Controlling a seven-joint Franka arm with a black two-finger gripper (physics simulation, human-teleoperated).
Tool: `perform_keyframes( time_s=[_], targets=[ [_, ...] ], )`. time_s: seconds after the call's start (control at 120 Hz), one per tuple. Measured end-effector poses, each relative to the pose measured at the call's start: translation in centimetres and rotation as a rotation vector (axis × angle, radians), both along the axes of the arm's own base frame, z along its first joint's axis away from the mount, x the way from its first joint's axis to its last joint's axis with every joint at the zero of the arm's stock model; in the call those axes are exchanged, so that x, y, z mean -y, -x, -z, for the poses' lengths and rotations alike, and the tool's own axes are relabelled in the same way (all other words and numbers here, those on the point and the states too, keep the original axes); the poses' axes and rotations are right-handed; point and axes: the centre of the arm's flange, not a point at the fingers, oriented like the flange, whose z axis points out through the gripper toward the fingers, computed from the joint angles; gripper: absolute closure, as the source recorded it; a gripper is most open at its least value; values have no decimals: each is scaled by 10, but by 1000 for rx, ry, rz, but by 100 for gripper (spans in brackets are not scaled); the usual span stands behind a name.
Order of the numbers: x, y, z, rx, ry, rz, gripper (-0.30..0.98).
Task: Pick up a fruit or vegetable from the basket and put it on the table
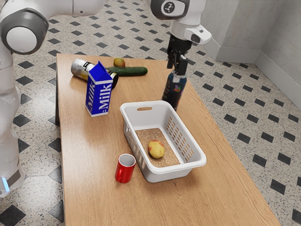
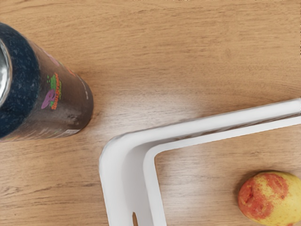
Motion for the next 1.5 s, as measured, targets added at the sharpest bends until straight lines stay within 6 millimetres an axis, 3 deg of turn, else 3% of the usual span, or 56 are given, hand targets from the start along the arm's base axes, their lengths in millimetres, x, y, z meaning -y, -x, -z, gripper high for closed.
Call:
perform_keyframes(
  time_s=[0.325,0.4,0.433,0.567,0.742,0.992,1.133,1.5],
  targets=[
    [4,0,-3,15,0,20,0],
    [4,23,-33,64,9,50,0],
    [5,32,-33,54,6,69,0],
    [30,80,13,-29,6,208,0],
    [64,106,46,-36,-38,382,0],
    [70,101,76,-5,-58,538,0],
    [98,98,83,21,-67,651,0],
    [128,86,111,33,-57,768,0]
  ],
)
